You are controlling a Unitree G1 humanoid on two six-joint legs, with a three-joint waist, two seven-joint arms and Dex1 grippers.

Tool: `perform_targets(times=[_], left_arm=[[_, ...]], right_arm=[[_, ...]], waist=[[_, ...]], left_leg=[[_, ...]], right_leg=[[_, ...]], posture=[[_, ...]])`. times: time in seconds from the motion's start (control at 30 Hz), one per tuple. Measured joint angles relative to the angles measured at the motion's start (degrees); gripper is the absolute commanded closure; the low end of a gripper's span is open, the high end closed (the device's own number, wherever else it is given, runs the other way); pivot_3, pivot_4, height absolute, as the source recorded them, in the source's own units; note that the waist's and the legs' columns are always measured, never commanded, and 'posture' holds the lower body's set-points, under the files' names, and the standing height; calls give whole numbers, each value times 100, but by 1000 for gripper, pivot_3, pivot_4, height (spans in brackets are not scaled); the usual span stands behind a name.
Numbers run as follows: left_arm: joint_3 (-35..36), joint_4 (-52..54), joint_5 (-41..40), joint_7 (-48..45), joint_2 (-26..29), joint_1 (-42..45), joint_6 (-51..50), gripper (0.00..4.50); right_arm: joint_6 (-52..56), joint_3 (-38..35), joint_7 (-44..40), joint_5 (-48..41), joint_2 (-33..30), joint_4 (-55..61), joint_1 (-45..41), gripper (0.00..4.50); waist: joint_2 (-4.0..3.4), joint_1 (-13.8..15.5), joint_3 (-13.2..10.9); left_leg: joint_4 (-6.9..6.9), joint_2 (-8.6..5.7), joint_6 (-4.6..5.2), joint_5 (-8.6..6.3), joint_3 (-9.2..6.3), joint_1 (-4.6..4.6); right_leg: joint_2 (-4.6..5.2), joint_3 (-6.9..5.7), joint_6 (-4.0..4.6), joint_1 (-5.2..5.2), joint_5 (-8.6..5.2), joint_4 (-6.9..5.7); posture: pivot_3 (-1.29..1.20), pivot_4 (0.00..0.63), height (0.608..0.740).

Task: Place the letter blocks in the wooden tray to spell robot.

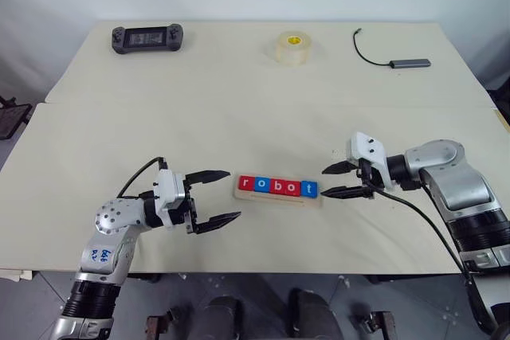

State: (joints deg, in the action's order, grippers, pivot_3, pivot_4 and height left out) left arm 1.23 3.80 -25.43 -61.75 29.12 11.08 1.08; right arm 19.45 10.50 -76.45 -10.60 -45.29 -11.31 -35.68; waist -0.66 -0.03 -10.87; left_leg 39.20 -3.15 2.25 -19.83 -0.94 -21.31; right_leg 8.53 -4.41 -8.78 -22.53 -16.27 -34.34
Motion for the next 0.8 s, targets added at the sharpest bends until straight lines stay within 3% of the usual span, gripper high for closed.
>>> perform_targets(times=[0.17, 0.8], left_arm=[[-3, -4, 1, -7, 0, 44, 20, 0], [-5, -3, 5, 67, -4, 45, 28, 0]], right_arm=[[-339, 45, 31, 91, 165, -101, 2, 4381], [-279, 7, 139, 66, 305, 102, 142, 4446]], waist=[[0, 0, 0], [0, 0, 0]], left_leg=[[0, 0, 0, 0, 0, 0], [0, 0, 0, 0, 0, 0]], right_leg=[[0, 0, 0, 0, 0, 0], [0, 0, 0, 1, 0, 0]], posture=[[0, 150, 740], [0, 150, 740]])
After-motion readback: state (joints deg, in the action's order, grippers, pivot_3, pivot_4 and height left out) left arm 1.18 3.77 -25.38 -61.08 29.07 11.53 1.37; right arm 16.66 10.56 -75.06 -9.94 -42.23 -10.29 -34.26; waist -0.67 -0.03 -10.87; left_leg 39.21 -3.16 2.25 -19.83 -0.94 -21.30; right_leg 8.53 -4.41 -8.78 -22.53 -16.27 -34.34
